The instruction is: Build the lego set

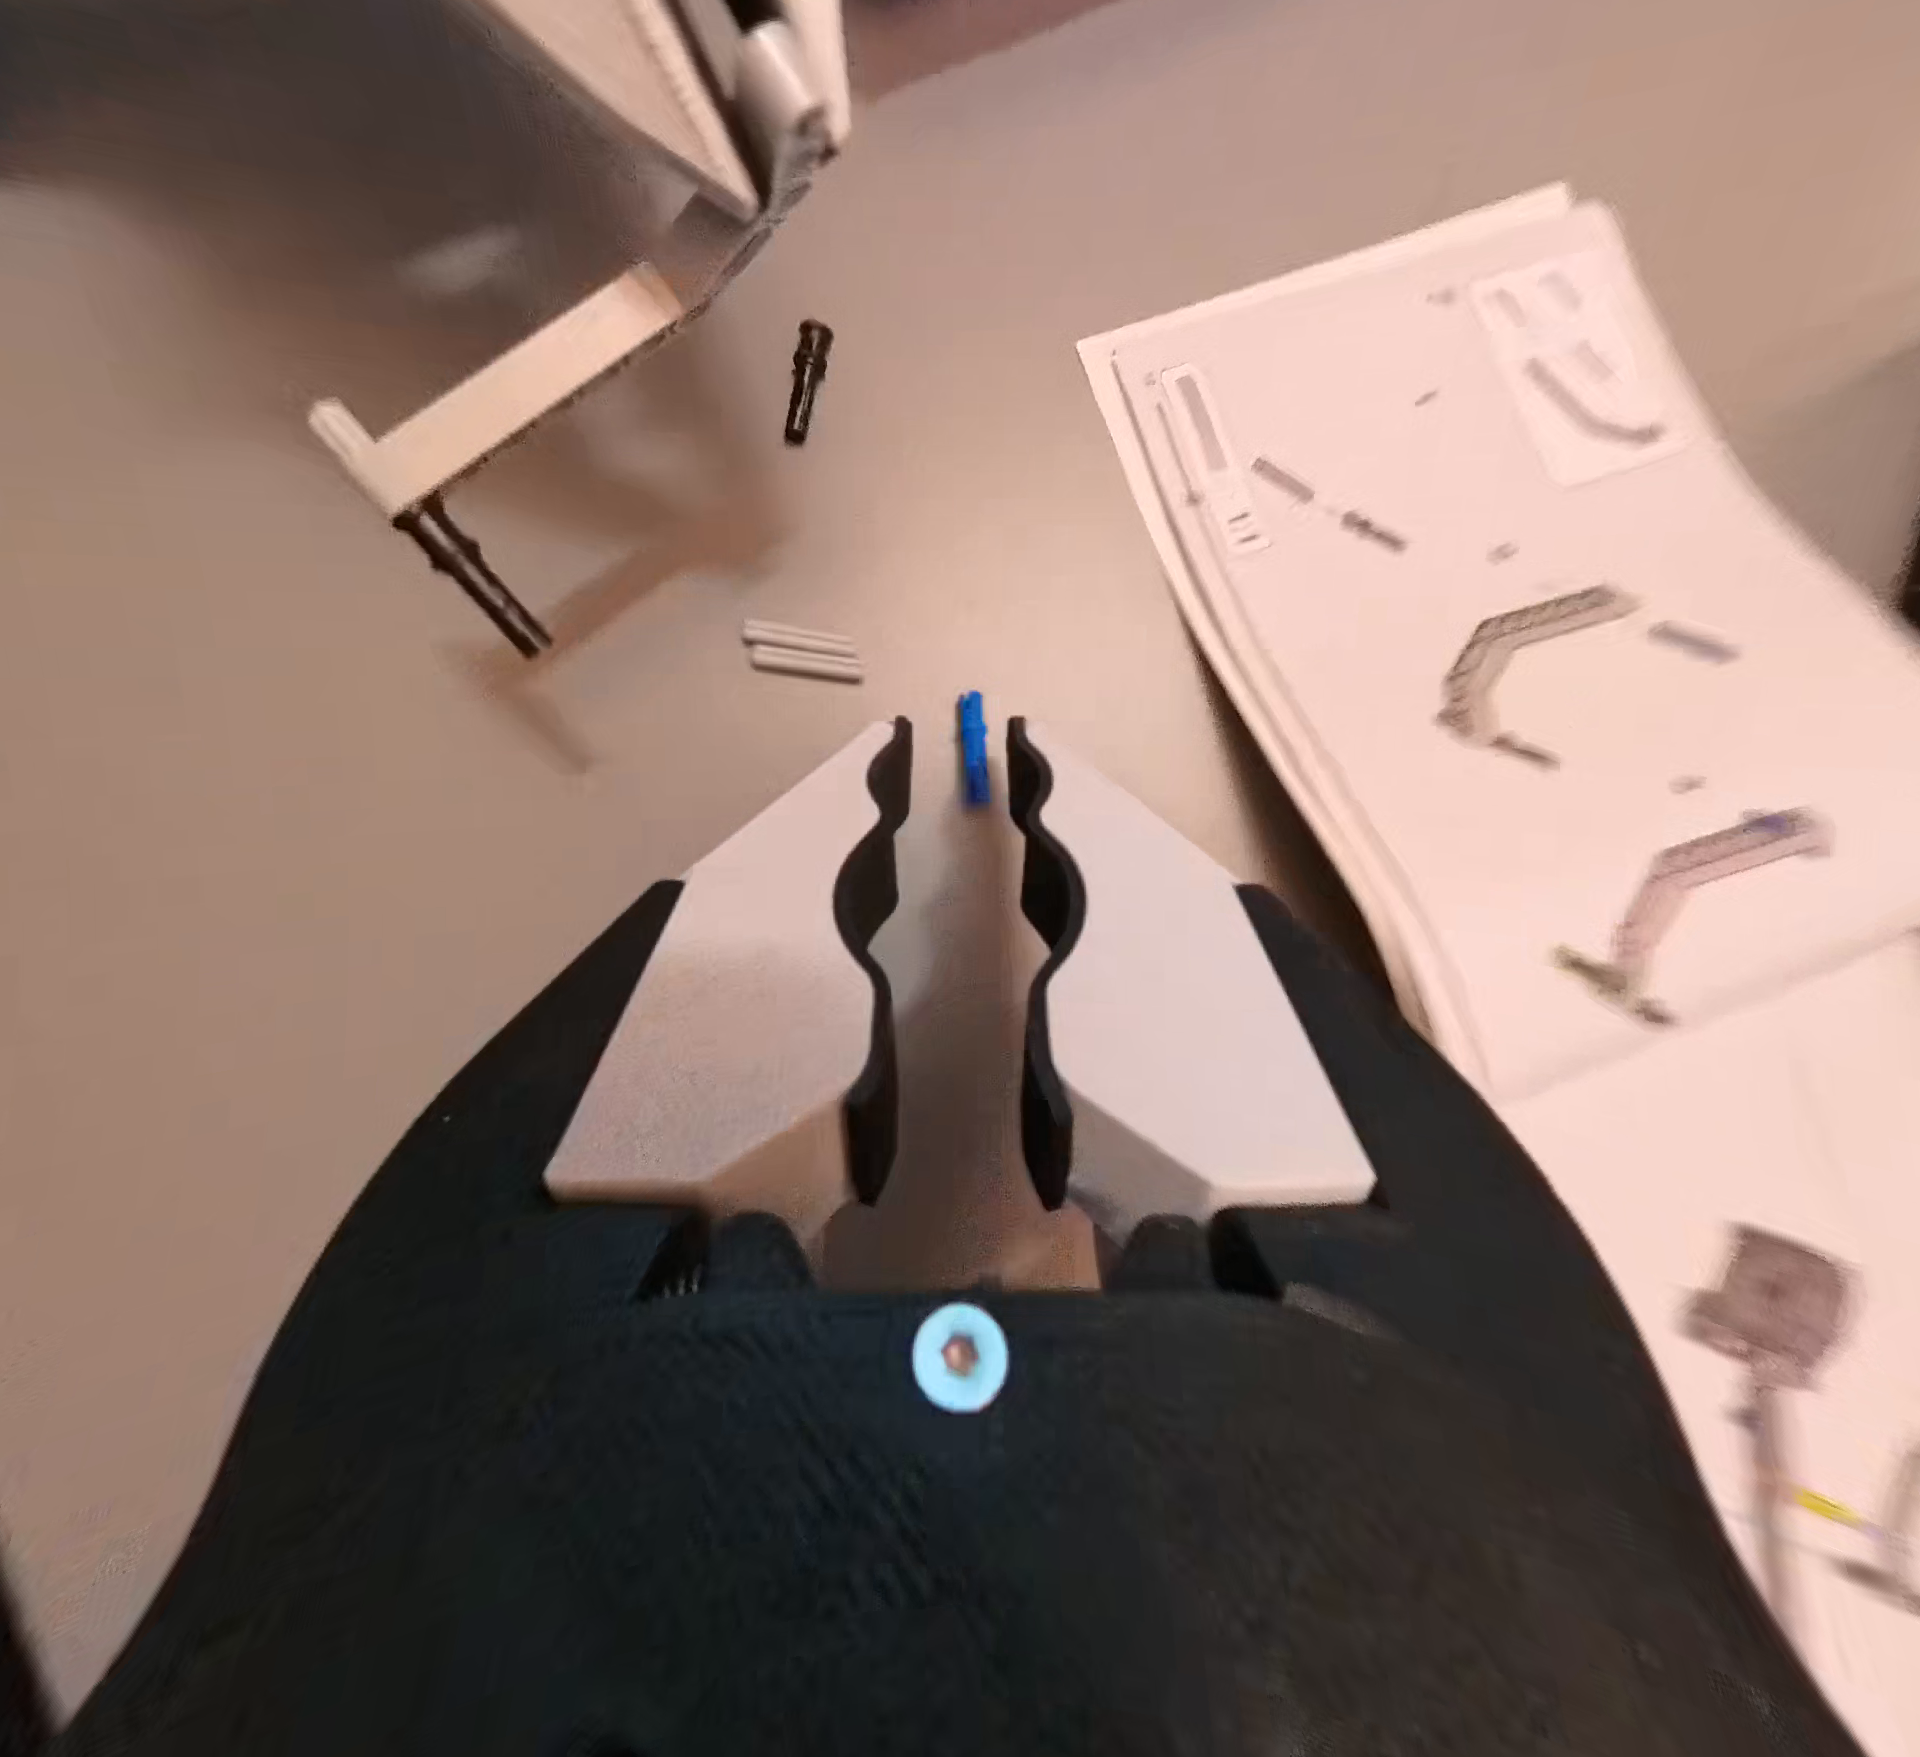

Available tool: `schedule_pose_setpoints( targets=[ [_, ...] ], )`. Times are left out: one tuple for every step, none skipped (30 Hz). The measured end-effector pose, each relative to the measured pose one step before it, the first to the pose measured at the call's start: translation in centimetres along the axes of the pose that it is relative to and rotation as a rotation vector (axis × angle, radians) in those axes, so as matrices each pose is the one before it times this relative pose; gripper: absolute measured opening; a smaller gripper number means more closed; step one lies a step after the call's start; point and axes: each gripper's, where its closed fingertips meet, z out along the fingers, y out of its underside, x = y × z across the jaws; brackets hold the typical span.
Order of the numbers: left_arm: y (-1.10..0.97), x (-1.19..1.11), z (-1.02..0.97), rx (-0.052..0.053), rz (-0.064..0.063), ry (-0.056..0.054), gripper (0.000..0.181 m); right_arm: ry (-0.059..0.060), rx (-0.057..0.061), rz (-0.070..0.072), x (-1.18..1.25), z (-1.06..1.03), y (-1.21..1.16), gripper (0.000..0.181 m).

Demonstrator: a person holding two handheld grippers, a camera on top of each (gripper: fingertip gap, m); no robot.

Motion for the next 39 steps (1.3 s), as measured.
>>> schedule_pose_setpoints(
  targets=[
    [-0.009,0.034,-0.022,0.0009,0.0023,0.0024,0.005,0.0325,0.0108,-0.0885,0.359,-0.385,-0.349,0.015],
    [-0.047,-0.014,-0.07,0.0037,0.0048,-0.0019,0.005,0.0146,0.0208,-0.0941,0.17,-0.365,-0.502,0.014],
    [-0.07,-0.025,-0.109,0.0046,0.0048,-0.0024,0.005,-0.0032,0.0298,-0.0985,0.027,-0.303,-0.673,0.014],
    [-0.07,0.01,-0.112,0.0047,0.0023,0.0008,0.005,-0.0196,0.028,-0.1186,-0.228,-0.233,-0.594,0.013],
    [-0.05,-0.013,-0.096,0.0042,0.0001,0.0001,0.005,-0.0038,-0.004,-0.1088,0.0,-0.179,-0.028,0.013],
    [0.016,-0.056,-0.068,0.0019,-0.002,-0.0018,0.005,0.0189,-0.0494,-0.0803,0.482,-0.141,0.55,0.015],
    [0.093,-0.038,-0.035,-0.0016,-0.0047,0.0005,0.005,0.0184,-0.0644,-0.0297,0.603,-0.003,0.806,0.018],
    [0.108,-0.027,-0.002,-0.0026,-0.0053,0.0018,0.005,-0.0207,-0.0543,-0.0121,0.088,0.124,0.675,0.017],
    [0.062,-0.034,0.006,-0.0008,-0.0018,0.0001,0.005,-0.0421,-0.0184,-0.047,-0.398,0.142,0.173,0.011],
    [0.046,0.004,0.004,-0.0014,0.0021,0.0013,0.005,-0.025,0.0072,-0.1029,-0.446,0.067,-0.162,0.007],
    [0.07,0.028,-0.005,-0.0033,0.0044,0.0012,0.005,0.0088,0.0137,-0.1386,-0.135,0.012,-0.311,0.005],
    [0.048,-0.023,-0.03,-0.0032,0.0035,-0.003,0.005,0.0387,0.0016,-0.1245,0.426,0.0,-0.231,0.006],
    [0.025,-0.066,-0.055,-0.0006,0.0005,-0.0034,0.005,0.0441,-0.0298,-0.0744,0.83,-0.037,0.178,0.009],
    [-0.017,-0.055,-0.086,0.0029,-0.002,-0.0018,0.005,0.0091,-0.0434,-0.0533,0.47,-0.087,0.39,0.01],
    [-0.044,-0.073,-0.111,0.0057,-0.0034,-0.0021,0.005,-0.0037,-0.0161,-0.0626,0.247,-0.122,0.095,0.015],
    [-0.067,-0.077,-0.138,0.007,-0.0042,-0.0019,0.005,0.0105,0.012,-0.072,0.398,-0.128,-0.262,0.018],
    [-0.065,-0.059,-0.126,0.0071,-0.004,-0.001,0.005,0.0134,0.0134,-0.0665,0.464,-0.138,-0.268,0.019],
    [-0.063,-0.054,-0.122,0.0065,-0.0032,-0.0016,0.005,-0.0003,-0.0023,-0.0593,0.306,-0.098,-0.058,0.028],
    [-0.054,-0.056,-0.094,0.0053,-0.0025,-0.0016,0.005,-0.0072,-0.0093,-0.0496,0.206,-0.035,0.049,0.043],
    [-0.068,-0.04,-0.071,0.0044,-0.0016,-0.0013,0.005,0.0074,-0.0013,-0.0394,0.327,0.02,-0.014,0.047],
    [-0.08,-0.02,-0.058,0.0049,0.0,-0.0015,0.005,0.0174,0.0179,-0.043,0.281,0.051,-0.232,0.048],
    [-0.098,0.021,-0.033,0.0054,0.001,0.0006,0.005,0.0167,0.0322,-0.0463,0.052,0.089,-0.361,0.052],
    [-0.066,0.037,-0.009,0.0044,0.0003,0.0021,0.005,0.0179,0.0288,-0.047,-0.086,0.121,-0.202,0.054],
    [-0.022,0.006,0.001,0.002,-0.0003,0.0002,0.005,0.0048,0.0203,-0.0521,-0.358,0.148,0.019,0.054],
    [0.002,-0.01,0.012,0.0003,-0.0001,-0.0003,0.005,0.0068,0.0088,-0.0507,-0.372,0.17,0.263,0.055],
    [0.002,0.035,0.032,0.0005,-0.0001,0.0021,0.005,0.008,0.0063,-0.0427,-0.319,0.165,0.377,0.056],
    [-0.023,0.053,0.044,0.0023,0.0004,0.0036,0.005,0.0094,0.0178,-0.0263,-0.261,0.134,0.22,0.056],
    [-0.035,0.056,0.04,0.0036,0.0007,0.0039,0.005,0.0176,0.0328,-0.0059,-0.066,0.102,-0.035,0.056],
    [-0.047,0.054,0.032,0.004,-0.0004,0.0037,0.005,0.0201,0.0349,-0.0026,0.011,0.094,-0.156,0.057],
    [-0.035,0.03,0.014,0.0036,-0.0017,0.0032,0.005,0.0165,0.0172,-0.0293,-0.028,0.095,0.003,0.055],
    [-0.019,-0.002,-0.008,0.0021,-0.0019,0.0013,0.005,0.0045,0.006,-0.0484,-0.195,0.093,0.065,0.052],
    [0.011,-0.003,-0.022,-0.0001,-0.001,0.0006,0.005,0.0075,0.0031,-0.0352,-0.118,0.135,0.061,0.053],
    [0.018,-0.001,-0.017,0.0001,-0.0001,0.0012,0.005,0.0085,0.0086,-0.0131,-0.116,0.173,-0.027,0.052],
    [-0.002,0.028,0.005,0.0019,-0.0007,0.0035,0.005,-0.0005,0.0105,-0.013,-0.29,0.163,-0.077,0.05],
    [0.01,0.046,0.018,0.0014,-0.0011,0.0048,0.005,-0.0068,0.0077,-0.0171,-0.436,0.21,-0.07,0.05],
    [0.063,0.011,0.03,-0.002,-0.0007,0.0018,0.005,-0.0104,0.0079,-0.0129,-0.472,0.228,-0.101,0.051],
    [0.116,-0.035,0.012,-0.0052,0.0001,-0.0012,0.005,-0.0055,0.0102,-0.011,-0.337,0.207,-0.201,0.051],
    [0.109,-0.034,0.0,-0.006,0.001,-0.0016,0.005,0.0043,0.0129,-0.0155,-0.1,0.183,-0.253,0.05],
    [0.09,-0.025,-0.027,-0.0052,0.0018,-0.0019,0.005,-0.0034,0.0109,-0.0108,-0.07,0.191,-0.211,0.051]
  ],
)
